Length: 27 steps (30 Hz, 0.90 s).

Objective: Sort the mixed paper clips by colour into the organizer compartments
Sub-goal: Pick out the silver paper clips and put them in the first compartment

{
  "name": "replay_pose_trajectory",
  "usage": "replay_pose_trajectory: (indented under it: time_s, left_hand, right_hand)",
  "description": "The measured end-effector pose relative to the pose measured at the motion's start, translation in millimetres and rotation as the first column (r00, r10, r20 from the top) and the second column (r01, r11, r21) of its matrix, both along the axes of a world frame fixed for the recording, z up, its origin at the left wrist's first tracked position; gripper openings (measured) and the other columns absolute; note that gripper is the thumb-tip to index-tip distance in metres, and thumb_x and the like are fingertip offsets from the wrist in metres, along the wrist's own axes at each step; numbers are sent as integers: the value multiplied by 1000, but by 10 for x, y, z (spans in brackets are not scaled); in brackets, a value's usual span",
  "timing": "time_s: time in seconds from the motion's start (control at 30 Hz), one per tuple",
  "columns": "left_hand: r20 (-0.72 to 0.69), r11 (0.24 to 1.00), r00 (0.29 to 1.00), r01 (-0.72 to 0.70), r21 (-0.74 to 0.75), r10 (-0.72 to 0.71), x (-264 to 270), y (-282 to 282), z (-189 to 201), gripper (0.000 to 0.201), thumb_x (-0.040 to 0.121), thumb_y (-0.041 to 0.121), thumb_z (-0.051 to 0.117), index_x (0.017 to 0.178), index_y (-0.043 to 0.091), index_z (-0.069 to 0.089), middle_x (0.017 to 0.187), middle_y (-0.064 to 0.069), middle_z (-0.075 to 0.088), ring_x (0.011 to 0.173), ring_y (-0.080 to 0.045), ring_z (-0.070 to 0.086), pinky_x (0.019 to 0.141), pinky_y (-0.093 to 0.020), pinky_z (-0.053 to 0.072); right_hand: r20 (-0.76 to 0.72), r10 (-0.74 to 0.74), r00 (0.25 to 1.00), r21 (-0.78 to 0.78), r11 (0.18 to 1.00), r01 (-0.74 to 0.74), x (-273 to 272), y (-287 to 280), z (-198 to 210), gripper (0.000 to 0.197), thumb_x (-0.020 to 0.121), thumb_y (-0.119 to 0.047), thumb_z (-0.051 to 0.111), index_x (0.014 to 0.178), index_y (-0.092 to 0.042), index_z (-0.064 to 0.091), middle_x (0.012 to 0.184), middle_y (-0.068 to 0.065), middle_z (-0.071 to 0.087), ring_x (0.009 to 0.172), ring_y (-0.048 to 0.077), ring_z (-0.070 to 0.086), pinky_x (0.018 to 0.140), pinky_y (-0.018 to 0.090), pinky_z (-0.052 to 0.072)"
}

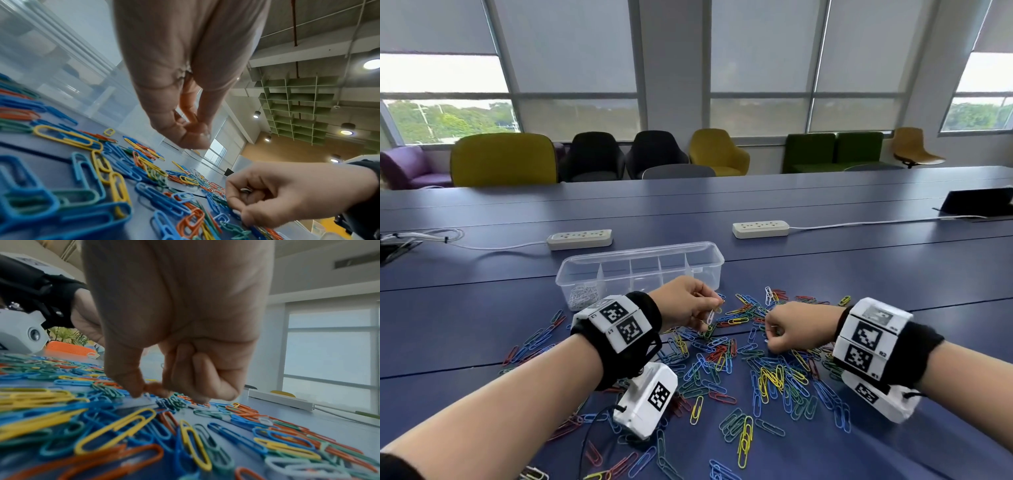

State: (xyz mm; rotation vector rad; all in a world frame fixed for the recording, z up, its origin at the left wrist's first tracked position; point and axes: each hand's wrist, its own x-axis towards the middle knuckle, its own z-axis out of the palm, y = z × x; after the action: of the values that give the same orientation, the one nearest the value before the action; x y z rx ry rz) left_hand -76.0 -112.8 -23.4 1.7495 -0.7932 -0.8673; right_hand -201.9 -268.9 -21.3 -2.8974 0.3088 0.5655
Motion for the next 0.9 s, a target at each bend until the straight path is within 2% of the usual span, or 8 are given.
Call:
replay_pose_trajectory:
  time_s: [0.1,0.23,0.37,0.6,0.67,0.73,0.8,0.9]
  left_hand:
    - [41,1000,999,23,-5,-22,17,26,-5,11,89,-2,56,81,5,60,55,0,58,42,-4,52,50,-17,50]
    - [310,998,949,34,57,-50,77,25,15,11,82,4,69,92,2,72,64,7,66,48,2,51,55,-11,46]
    - [479,992,871,67,107,-110,103,5,27,17,86,6,64,102,6,72,80,-4,69,60,-1,58,68,-16,51]
    - [738,1000,675,18,16,-24,-10,-53,79,17,85,6,55,94,12,68,68,3,62,56,-1,54,57,-8,43]
    - [518,996,852,-37,-82,74,-40,-95,119,18,89,-1,48,88,10,63,69,0,60,58,0,59,54,-10,47]
    - [-3,975,988,-155,-161,157,-50,-130,169,22,92,-7,40,85,4,58,78,-9,58,63,-10,63,59,-19,56]
    - [-478,950,863,-267,-161,161,-42,-157,210,24,94,-7,34,87,-3,57,83,-14,51,70,-18,60,66,-28,59]
    - [-780,920,617,-359,-155,110,-42,-175,190,32,94,-3,28,79,-4,56,76,-11,45,66,-17,48,70,-31,56]
  right_hand:
    - [16,-26,1000,40,999,25,-16,34,36,21,97,-23,39,81,-9,40,80,10,40,61,13,29,54,28,25]
    - [79,-93,993,174,982,78,-33,32,115,25,101,-22,30,77,-15,29,74,0,29,63,11,24,64,28,29]
    - [98,-176,980,337,932,134,-45,24,117,20,101,-20,28,82,-14,32,74,-3,38,58,9,33,49,15,33]
    - [70,-229,971,631,764,135,-59,79,81,9,99,-8,29,95,-16,31,68,-1,39,52,9,30,45,18,28]
    - [78,-265,961,654,741,151,-51,54,109,18,98,-5,27,107,-17,36,66,-3,37,50,8,28,43,16,28]
    - [121,-320,940,644,746,171,-35,-7,160,24,97,-2,25,107,-13,44,66,-2,35,50,8,27,43,15,26]
    - [180,-354,918,598,780,184,-19,-69,237,24,96,-1,26,98,-12,47,66,-2,35,51,8,27,43,16,27]
    - [183,-327,927,528,828,188,9,-102,358,18,98,-4,29,96,-12,45,66,-1,35,53,9,28,46,17,30]
